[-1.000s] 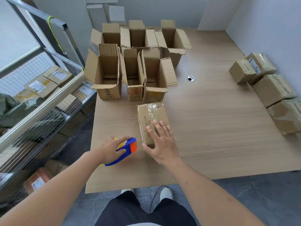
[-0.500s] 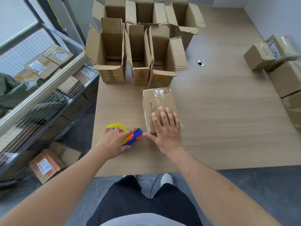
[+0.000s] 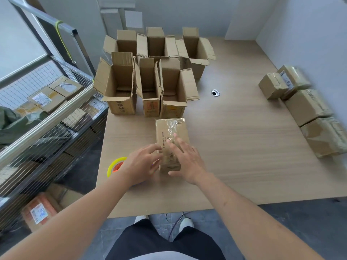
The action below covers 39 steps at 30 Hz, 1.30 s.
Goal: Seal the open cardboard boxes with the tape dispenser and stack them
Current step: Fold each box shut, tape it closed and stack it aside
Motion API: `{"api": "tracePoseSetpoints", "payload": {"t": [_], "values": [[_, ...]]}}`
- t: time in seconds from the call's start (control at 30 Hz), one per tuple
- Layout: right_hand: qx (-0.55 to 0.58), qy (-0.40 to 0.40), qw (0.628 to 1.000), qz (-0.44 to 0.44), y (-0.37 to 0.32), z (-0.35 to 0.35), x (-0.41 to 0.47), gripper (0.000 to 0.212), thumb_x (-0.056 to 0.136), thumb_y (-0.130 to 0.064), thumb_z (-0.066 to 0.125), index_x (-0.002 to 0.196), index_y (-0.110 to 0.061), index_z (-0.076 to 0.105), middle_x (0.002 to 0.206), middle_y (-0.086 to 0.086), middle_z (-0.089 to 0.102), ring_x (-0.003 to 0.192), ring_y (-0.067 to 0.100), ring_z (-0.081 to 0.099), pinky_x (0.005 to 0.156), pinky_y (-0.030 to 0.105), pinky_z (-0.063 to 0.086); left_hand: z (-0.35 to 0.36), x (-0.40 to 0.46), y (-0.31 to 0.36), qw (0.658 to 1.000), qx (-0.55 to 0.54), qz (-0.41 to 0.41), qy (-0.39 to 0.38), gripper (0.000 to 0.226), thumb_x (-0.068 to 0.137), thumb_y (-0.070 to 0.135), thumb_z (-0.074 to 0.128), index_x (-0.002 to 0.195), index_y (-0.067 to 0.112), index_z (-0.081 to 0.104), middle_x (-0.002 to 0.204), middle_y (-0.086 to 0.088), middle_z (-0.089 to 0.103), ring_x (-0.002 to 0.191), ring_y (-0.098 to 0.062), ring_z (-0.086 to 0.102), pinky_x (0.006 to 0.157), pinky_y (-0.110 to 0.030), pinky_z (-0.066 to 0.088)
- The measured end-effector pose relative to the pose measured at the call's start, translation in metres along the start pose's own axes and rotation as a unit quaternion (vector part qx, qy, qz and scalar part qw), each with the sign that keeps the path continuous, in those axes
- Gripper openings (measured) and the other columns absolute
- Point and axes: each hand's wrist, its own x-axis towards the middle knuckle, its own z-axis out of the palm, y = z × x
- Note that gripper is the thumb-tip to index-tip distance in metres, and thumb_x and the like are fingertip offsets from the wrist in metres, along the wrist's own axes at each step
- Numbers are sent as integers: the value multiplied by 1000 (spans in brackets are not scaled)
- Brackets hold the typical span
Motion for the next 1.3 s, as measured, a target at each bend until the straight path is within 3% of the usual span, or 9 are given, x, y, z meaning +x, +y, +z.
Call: {"api": "tracePoseSetpoints", "payload": {"t": [0.23, 0.43, 0.53, 0.63, 0.8, 1.0, 1.07, 1.17, 1.3], "values": [[8, 8, 999, -54, 16, -9, 0, 85, 87, -28, 78, 159, -20, 33, 166, -3, 28, 154, 18, 24, 118, 40, 30, 24, 3, 23, 998, 9, -56, 12, 56, 66, 22, 97, 115, 5, 75, 122, -18, 66, 102, -35, 71, 71, -42, 63], [6, 87, 992, -88, 21, 7, -11, 71, 92, -18, 70, 156, -19, 40, 163, 1, 36, 151, 20, 32, 119, 35, 31, 49, 2, 21, 996, -1, -58, 74, 40, 74, 8, 90, 110, -2, 76, 115, -25, 69, 111, -44, 68, 87, -51, 61], [57, 67, 992, -86, 25, 0, -10, 83, 84, -17, 78, 156, -17, 39, 161, 2, 39, 150, 21, 35, 121, 36, 33, 49, 2, 13, 996, 0, -32, 83, 37, 79, 15, 86, 110, -2, 77, 115, -26, 70, 108, -46, 69, 85, -54, 61], [85, 45, 991, -91, 43, -8, -17, 71, 82, -8, 81, 147, -14, 54, 158, 5, 44, 147, 23, 40, 117, 38, 40, 45, 3, 9, 998, -12, -15, 64, 51, 65, 0, 94, 113, -2, 76, 117, -24, 69, 109, -47, 68, 87, -58, 59], [15, 195, 979, -59, 69, -12, -37, 39, 73, -16, 91, 109, -13, 77, 108, 8, 65, 92, 29, 64, 80, 44, 58, 40, -1, 5, 998, -30, -26, 40, 59, 69, -7, 89, 125, 2, 72, 128, -20, 65, 121, -44, 63, 97, -58, 55], [80, 222, 972, -15, 57, -8, -43, 29, 83, -14, 84, 110, -7, 77, 90, 5, 67, 83, 28, 65, 73, 35, 56, 41, 3, 15, 998, -15, -44, 33, 60, 65, -4, 92, 121, 5, 74, 122, -19, 67, 112, -44, 65, 90, -55, 59], [104, 228, 967, 36, 51, -8, -42, 25, 89, -8, 77, 113, -2, 76, 92, 9, 71, 85, 32, 67, 72, 37, 57, 42, 7, 22, 998, -3, -48, 29, 57, 65, 6, 96, 118, 8, 76, 114, -16, 67, 102, -41, 66, 81, -50, 61], [163, 184, 961, 126, 41, -4, -38, 34, 101, -15, 61, 132, 0, 65, 116, 16, 72, 105, 36, 67, 89, 40, 52, 45, 14, 36, 998, 2, -61, 19, 57, 64, 20, 98, 116, 12, 76, 106, -12, 65, 91, -36, 64, 66, -45, 62], [211, 151, 943, 208, 27, 6, -33, 50, 108, -31, 46, 151, -5, 45, 138, 16, 63, 122, 35, 60, 96, 38, 45, 46, 15, 41, 997, 5, -72, 10, 56, 66, 25, 97, 117, 13, 76, 106, -11, 64, 91, -34, 63, 65, -44, 61]]}}
